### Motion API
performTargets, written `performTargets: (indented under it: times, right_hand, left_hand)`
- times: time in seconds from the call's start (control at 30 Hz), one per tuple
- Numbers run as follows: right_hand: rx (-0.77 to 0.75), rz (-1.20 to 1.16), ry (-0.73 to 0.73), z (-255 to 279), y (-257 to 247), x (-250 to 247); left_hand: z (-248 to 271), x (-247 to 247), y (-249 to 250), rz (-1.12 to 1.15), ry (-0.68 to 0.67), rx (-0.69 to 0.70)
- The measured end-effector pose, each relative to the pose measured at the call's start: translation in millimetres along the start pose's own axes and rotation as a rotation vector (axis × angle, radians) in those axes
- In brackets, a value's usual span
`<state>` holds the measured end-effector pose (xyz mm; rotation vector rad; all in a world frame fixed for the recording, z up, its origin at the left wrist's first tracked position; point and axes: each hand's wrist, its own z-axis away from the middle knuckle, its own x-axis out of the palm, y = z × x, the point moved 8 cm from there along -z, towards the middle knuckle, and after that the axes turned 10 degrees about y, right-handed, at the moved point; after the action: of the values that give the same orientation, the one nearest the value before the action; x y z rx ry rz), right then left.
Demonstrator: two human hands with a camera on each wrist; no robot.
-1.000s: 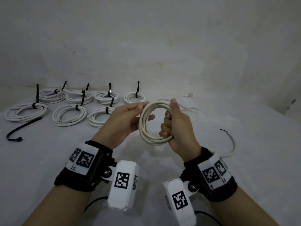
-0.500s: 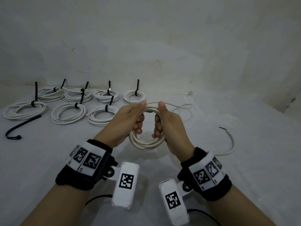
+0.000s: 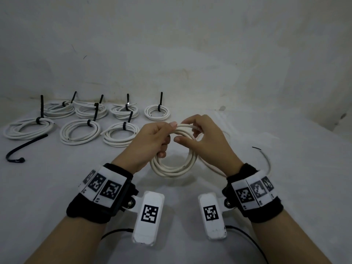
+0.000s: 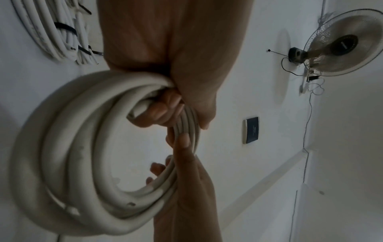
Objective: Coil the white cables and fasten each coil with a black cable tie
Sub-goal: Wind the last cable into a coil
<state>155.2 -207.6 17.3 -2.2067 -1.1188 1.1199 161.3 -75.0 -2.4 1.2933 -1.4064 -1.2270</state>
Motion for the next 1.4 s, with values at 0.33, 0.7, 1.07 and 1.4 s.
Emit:
performTargets:
  times: [0.33,0.7,1.07,1.4]
  right_hand:
    - [-0.271,-0.035,0.177,0,-21,-12]
    - [-0.013,-0.033,0.023,-11,24,-33]
    - [-0.166,0.247,-0.352,3,21,-24]
    - [-0.642,0.419,-0.586,29,-58,11]
  left_hand:
    - [2,9,-15,0.184,0.027,-0.189]
    - [-18,-40,-21,0.721,0.298,-0.235]
    - [-20,-69,-22,0.83,0.532,-0.149]
    - [-12,-48,-18,0.612,0.549,-0.085]
